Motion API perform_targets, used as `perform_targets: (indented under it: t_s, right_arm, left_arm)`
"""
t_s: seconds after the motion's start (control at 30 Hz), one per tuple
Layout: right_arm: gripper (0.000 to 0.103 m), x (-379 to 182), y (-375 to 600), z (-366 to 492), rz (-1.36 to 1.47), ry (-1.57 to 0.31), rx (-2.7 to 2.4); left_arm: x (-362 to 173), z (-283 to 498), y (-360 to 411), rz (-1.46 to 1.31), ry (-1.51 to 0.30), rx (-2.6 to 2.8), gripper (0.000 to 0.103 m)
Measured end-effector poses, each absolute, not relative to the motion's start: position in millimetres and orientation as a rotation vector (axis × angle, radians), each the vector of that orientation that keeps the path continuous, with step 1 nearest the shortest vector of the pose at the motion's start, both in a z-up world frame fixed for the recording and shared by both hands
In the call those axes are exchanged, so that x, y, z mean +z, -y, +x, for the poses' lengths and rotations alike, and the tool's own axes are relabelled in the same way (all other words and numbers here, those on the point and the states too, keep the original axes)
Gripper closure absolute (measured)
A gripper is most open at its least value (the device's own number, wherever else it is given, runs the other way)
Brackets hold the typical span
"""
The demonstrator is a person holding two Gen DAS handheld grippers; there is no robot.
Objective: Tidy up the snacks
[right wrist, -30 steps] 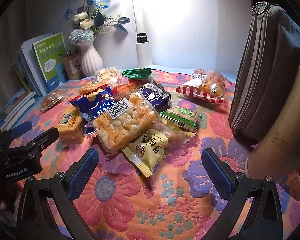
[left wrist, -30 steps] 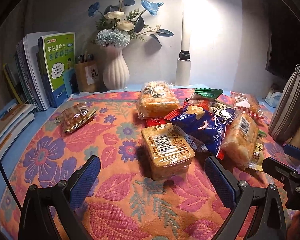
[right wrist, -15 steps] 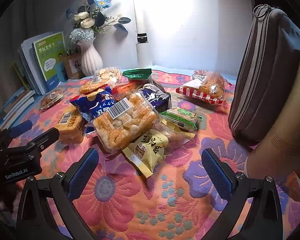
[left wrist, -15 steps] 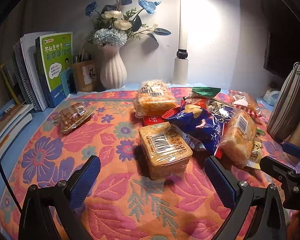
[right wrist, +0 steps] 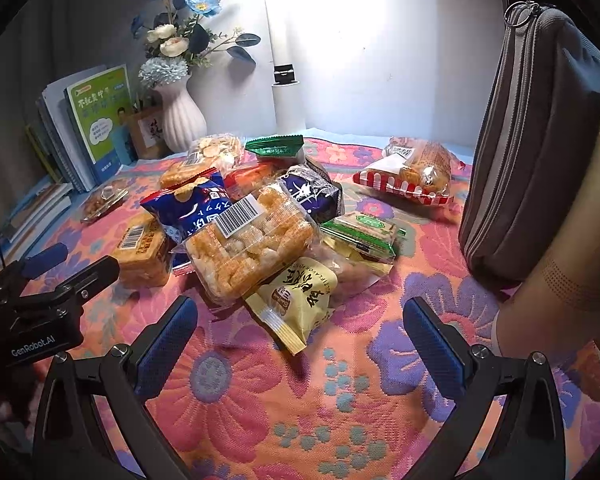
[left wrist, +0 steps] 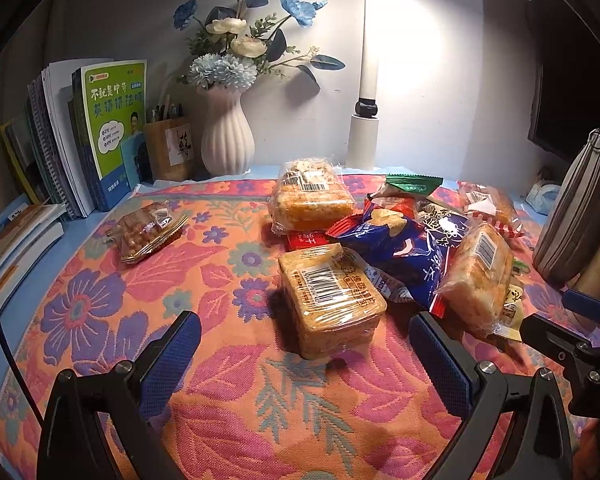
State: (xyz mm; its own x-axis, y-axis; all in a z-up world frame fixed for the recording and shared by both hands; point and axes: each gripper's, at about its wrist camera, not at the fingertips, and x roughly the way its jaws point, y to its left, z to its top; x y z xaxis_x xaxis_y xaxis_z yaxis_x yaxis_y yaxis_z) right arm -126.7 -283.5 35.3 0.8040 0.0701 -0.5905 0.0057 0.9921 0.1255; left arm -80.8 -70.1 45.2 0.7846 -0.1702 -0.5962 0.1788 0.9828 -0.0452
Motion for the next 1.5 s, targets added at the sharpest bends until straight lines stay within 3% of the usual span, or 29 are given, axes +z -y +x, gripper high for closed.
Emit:
perform_targets:
  t_s: [0.93, 1.13, 1.4, 1.5]
  right_arm:
    - [0.0, 33, 293, -125, 0.189, -0.649, 0.039]
    - [0.0, 37, 294, -127, 0.204, -0.639, -0.001]
    - [0.005, 41, 295, -107, 0.486, -0.747, 0.108]
    - [0.016, 44, 282, -94, 0.469, -0.771, 0.089]
  left_arm:
    - [43, -75, 61, -0.045, -0.675, -0.221, 0.0]
    - [39, -64, 65, -0.038, -0.757, -0.231, 0.0]
    - [40, -45, 76, -0.099, -0.846, -0.312, 0.001]
    - [33, -35, 80, -0.089, -0.883, -0.293, 0.008]
